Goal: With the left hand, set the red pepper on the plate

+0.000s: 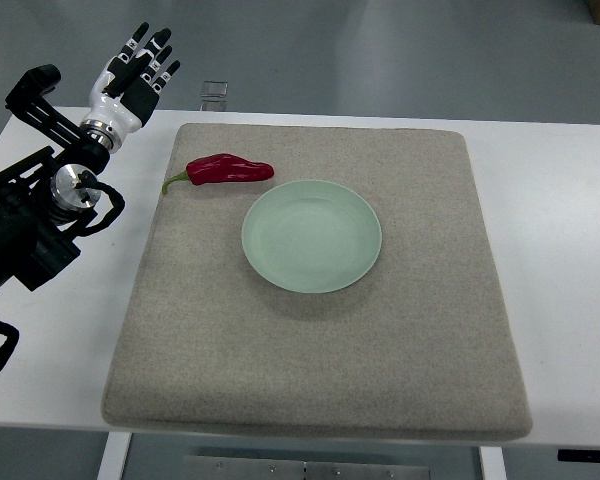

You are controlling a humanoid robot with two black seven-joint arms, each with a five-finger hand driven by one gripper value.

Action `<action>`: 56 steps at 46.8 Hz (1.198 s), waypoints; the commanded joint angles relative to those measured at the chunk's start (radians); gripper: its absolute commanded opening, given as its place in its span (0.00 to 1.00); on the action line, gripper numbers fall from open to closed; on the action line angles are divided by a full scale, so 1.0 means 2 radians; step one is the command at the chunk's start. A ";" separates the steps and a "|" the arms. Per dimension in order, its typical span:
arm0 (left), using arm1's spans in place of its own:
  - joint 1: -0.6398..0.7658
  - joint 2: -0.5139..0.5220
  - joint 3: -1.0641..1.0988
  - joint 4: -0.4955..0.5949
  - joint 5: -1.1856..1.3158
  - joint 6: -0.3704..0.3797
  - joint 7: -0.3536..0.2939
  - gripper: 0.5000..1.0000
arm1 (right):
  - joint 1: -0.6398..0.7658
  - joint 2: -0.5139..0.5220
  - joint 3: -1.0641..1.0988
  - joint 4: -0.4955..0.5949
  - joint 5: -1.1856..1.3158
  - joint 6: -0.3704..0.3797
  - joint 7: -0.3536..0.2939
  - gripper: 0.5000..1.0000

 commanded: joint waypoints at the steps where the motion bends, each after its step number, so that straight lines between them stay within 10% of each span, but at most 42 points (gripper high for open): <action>1: 0.001 0.000 -0.010 0.001 0.001 0.001 0.000 0.98 | 0.000 0.000 0.000 0.000 0.000 0.000 0.000 0.86; 56: -0.001 0.004 -0.015 0.002 0.002 0.007 0.000 0.98 | 0.000 0.000 0.000 0.000 0.000 0.000 0.000 0.86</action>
